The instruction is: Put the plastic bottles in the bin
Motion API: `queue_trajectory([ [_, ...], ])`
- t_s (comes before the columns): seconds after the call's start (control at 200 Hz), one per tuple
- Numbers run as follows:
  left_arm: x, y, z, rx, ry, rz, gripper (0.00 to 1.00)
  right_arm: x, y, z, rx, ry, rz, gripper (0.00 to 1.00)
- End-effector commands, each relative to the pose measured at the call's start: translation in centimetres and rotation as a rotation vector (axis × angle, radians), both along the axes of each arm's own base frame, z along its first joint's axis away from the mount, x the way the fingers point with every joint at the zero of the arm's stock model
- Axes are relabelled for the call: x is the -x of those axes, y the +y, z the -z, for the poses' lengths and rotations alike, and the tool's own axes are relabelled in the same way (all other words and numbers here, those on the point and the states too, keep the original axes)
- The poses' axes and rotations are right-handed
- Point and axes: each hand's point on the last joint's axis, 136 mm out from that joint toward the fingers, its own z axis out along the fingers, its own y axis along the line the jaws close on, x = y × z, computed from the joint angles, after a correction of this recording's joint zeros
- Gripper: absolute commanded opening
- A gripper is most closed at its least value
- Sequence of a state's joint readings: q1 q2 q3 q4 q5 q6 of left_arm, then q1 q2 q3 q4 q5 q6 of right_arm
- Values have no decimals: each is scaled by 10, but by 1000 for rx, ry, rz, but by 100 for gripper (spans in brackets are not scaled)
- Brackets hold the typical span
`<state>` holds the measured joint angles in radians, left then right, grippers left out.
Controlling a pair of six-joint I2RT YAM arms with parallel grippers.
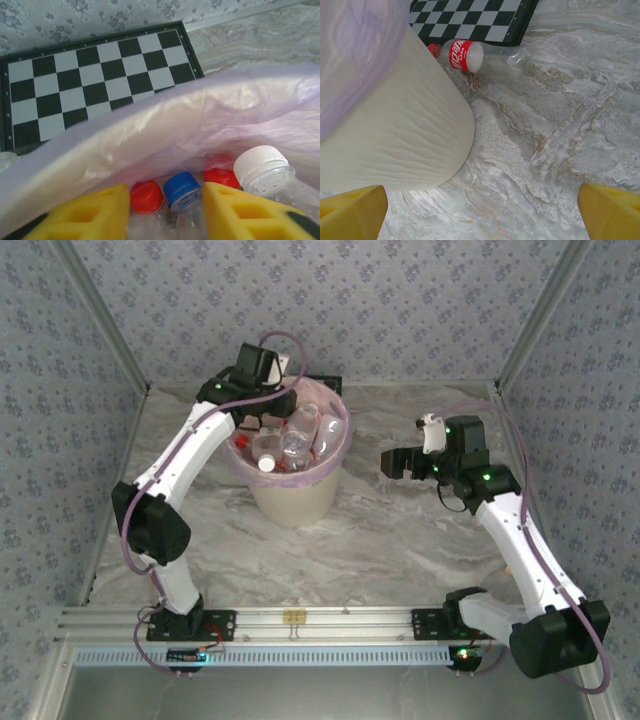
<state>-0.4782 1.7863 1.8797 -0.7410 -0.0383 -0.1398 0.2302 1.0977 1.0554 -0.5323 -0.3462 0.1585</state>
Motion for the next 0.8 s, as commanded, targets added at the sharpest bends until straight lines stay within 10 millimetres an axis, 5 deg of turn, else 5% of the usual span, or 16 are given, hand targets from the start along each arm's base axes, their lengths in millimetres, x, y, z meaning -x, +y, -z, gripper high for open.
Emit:
queue_trajectory([
  [0.0, 18, 11, -85, 61, -164, 5, 51, -5, 3, -18, 19, -52, -14, 99],
  [0.1, 36, 17, -119, 88, -224, 14, 53, -6, 5, -17, 25, -48, -18, 99],
  [0.195, 57, 20, -126, 88, -221, 27, 48, -7, 7, -14, 32, -39, -19, 99],
  [0.57, 100, 32, -55, 89, -42, -26, 14, -12, 12, -18, 44, -46, -21, 99],
  [0.795, 104, 20, -21, 139, 29, -10, 13, -14, 16, -17, 45, -45, -25, 99],
])
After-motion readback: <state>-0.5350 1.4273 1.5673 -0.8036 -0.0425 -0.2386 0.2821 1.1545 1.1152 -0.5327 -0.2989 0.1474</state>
